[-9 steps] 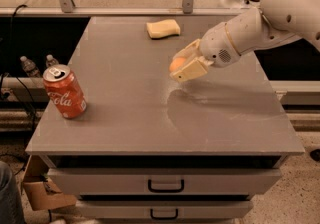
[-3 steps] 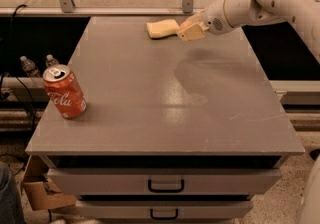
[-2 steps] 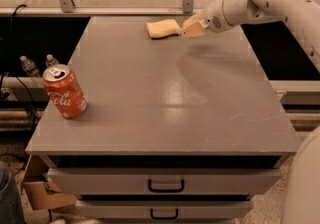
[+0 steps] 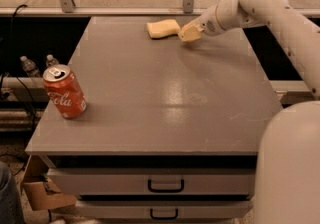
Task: Move orange near sponge
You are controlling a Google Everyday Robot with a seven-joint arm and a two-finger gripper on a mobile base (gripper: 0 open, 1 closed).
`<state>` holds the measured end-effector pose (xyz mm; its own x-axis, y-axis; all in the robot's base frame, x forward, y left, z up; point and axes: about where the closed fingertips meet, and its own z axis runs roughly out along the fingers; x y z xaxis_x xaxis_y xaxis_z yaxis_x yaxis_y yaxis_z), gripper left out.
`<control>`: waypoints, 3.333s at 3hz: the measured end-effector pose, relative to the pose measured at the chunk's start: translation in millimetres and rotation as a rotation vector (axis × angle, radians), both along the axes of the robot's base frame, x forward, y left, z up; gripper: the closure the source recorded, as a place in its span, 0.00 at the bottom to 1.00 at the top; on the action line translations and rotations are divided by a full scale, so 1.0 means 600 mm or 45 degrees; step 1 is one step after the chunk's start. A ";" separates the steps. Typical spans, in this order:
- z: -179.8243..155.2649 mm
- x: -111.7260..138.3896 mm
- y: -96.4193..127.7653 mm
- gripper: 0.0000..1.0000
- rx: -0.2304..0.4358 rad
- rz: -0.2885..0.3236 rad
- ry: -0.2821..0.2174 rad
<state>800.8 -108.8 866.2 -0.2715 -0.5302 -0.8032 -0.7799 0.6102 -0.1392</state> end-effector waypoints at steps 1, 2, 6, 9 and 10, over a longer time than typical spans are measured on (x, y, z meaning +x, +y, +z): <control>-0.025 0.023 0.009 1.00 0.026 0.004 0.030; -0.029 0.024 0.012 0.83 0.027 0.008 0.033; -0.047 0.027 0.031 0.00 0.029 0.027 0.053; 0.021 -0.034 -0.044 0.00 0.020 -0.035 -0.042; 0.023 -0.083 -0.094 0.00 0.004 -0.107 -0.036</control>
Offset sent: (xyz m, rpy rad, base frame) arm 0.0123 0.0047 -0.0136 0.0180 0.0211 0.0028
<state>751.3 -165.0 880.2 -0.2924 -0.5043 -0.8125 -0.7217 0.6738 -0.1584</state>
